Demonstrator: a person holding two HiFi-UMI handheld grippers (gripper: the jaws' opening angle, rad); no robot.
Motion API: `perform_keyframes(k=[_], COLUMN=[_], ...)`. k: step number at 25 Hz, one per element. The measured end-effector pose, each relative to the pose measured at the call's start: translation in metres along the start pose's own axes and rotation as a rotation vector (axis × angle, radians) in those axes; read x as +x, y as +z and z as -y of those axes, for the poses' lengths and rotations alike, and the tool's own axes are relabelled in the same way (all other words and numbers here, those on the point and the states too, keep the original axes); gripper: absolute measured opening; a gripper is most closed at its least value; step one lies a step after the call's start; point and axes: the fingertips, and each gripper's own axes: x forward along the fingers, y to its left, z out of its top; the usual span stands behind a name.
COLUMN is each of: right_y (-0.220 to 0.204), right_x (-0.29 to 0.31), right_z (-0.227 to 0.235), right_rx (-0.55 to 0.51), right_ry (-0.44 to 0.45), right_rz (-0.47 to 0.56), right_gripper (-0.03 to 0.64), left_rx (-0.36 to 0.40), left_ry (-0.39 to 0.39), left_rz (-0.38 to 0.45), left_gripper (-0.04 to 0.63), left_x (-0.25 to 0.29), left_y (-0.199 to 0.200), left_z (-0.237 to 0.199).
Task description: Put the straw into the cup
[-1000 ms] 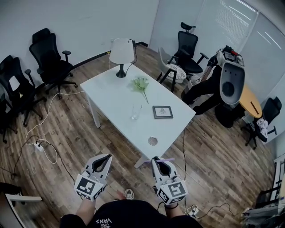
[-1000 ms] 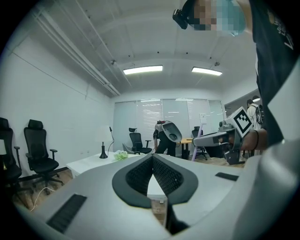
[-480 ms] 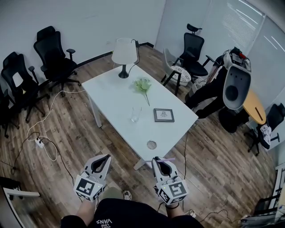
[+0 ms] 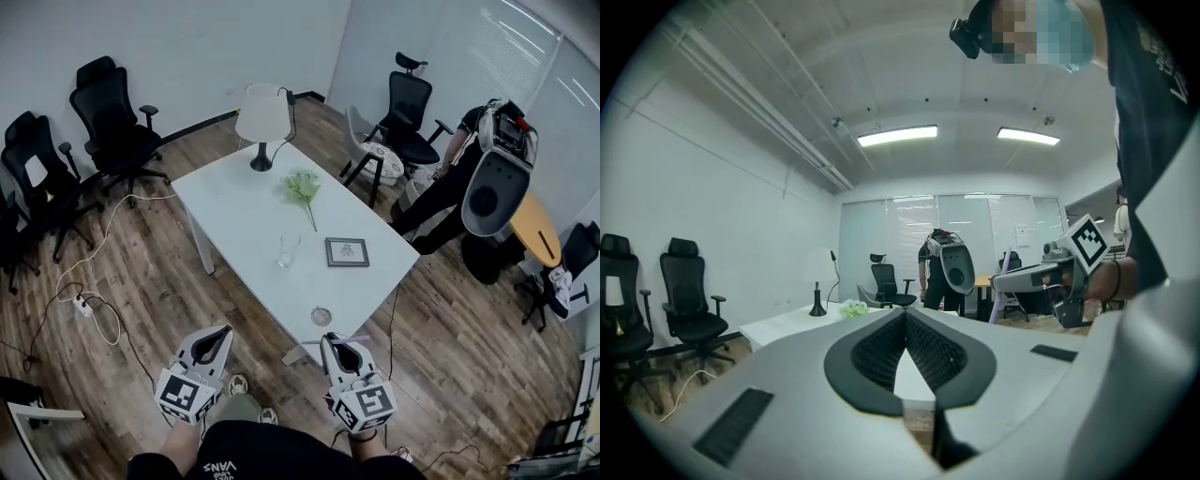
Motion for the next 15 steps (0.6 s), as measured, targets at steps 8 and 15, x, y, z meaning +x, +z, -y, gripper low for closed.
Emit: perform_keyframes(k=[8,15], right_y=[0.012,0.018], right_x=[0.024,0.045], right_z=[0.008,0.015], right_rx=[-0.002,0.008], right_ry=[-0.036,-0.089], right_rz=[0.001,0.0], right_gripper=[0.043,0.044], left_rx=[0.0,0.001], left_ry=[-0.045,-0.082], left_rz=[-0.004,-0.007], left_gripper=[0.011,0.011], left_x=[0.021,0.037], left_y=[0.009,0.012], left_z=[-0.022,-0.049])
